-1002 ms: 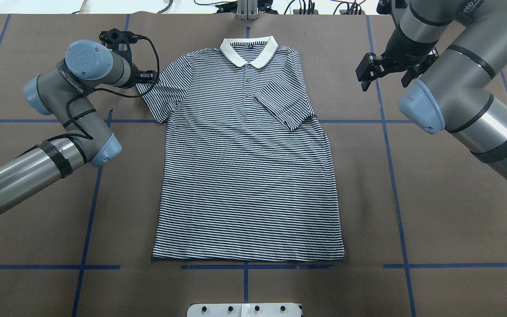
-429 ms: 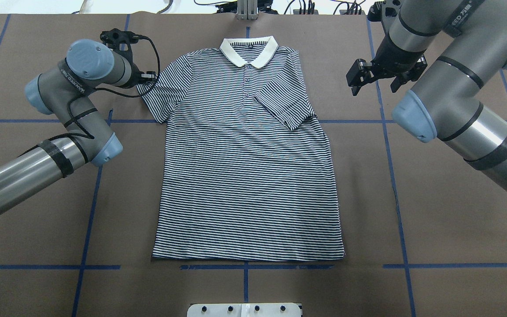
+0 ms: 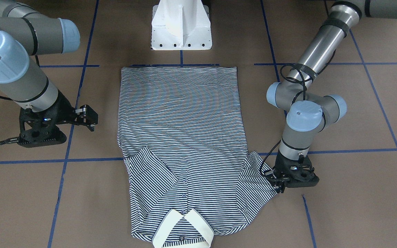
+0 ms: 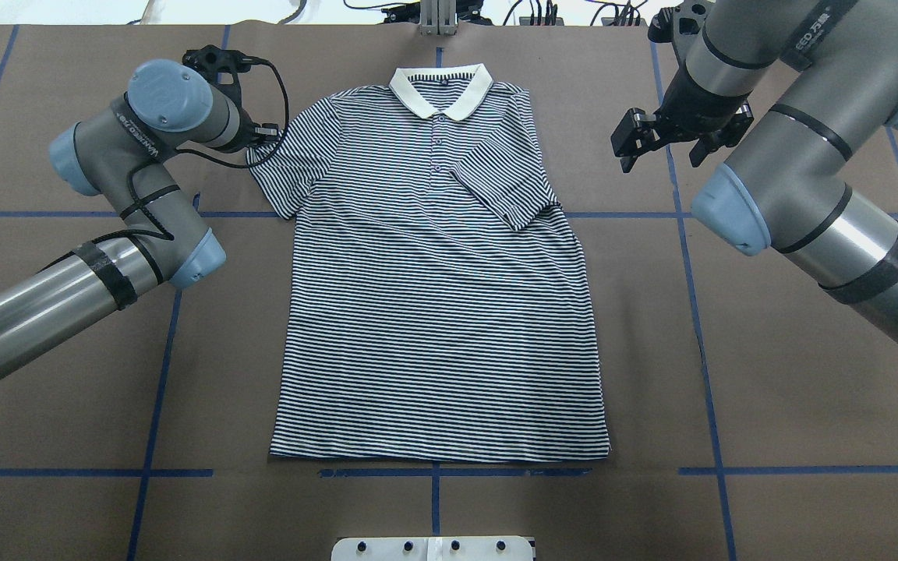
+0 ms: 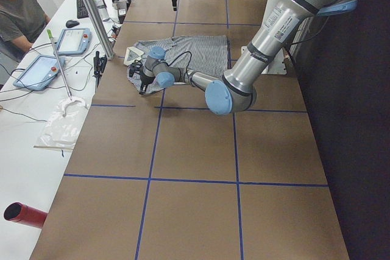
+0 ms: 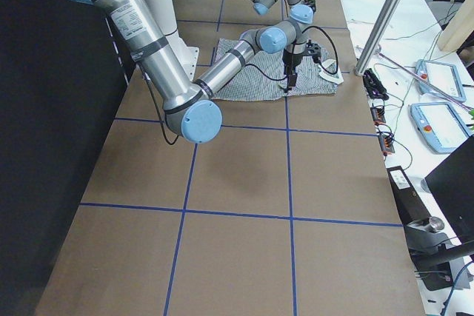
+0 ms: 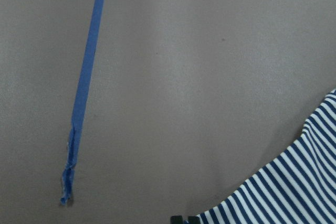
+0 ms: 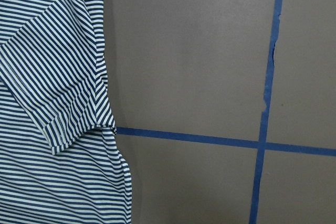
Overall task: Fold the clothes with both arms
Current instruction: 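Grasp the sleeve nearest the left gripper and fold it across the chest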
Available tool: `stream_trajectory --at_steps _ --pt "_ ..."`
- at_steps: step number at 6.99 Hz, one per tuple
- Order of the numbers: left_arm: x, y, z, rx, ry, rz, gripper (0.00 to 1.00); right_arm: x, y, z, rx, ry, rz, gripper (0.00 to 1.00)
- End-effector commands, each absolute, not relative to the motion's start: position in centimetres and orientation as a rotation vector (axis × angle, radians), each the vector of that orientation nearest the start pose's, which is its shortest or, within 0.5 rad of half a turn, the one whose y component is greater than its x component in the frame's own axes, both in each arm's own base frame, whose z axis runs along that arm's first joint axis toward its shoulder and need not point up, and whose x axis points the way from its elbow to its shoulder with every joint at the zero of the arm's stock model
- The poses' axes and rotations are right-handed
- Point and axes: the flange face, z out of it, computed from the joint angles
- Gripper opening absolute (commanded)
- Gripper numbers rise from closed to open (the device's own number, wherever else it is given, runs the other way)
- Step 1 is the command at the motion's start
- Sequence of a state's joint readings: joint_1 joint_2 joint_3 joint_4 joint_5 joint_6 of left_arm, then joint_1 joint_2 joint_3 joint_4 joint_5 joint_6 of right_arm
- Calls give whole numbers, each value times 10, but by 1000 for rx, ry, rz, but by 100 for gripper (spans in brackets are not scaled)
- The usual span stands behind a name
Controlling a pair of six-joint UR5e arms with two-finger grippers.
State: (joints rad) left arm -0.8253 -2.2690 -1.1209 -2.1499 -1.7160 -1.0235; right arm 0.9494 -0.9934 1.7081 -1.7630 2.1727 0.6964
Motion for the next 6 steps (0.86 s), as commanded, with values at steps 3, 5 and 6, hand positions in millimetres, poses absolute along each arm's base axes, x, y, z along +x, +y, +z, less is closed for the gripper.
stream_trajectory --at_steps 3,5,6 --pt "483 -665 229 271 772 -364 0 -326 -575 284 53 -779 -94 100" --pt "551 -700 247 292 917 -430 0 -333 -569 279 40 -788 -69 100" --pt "551 -700 243 302 934 -428 0 -335 -568 281 37 -786 -72 100"
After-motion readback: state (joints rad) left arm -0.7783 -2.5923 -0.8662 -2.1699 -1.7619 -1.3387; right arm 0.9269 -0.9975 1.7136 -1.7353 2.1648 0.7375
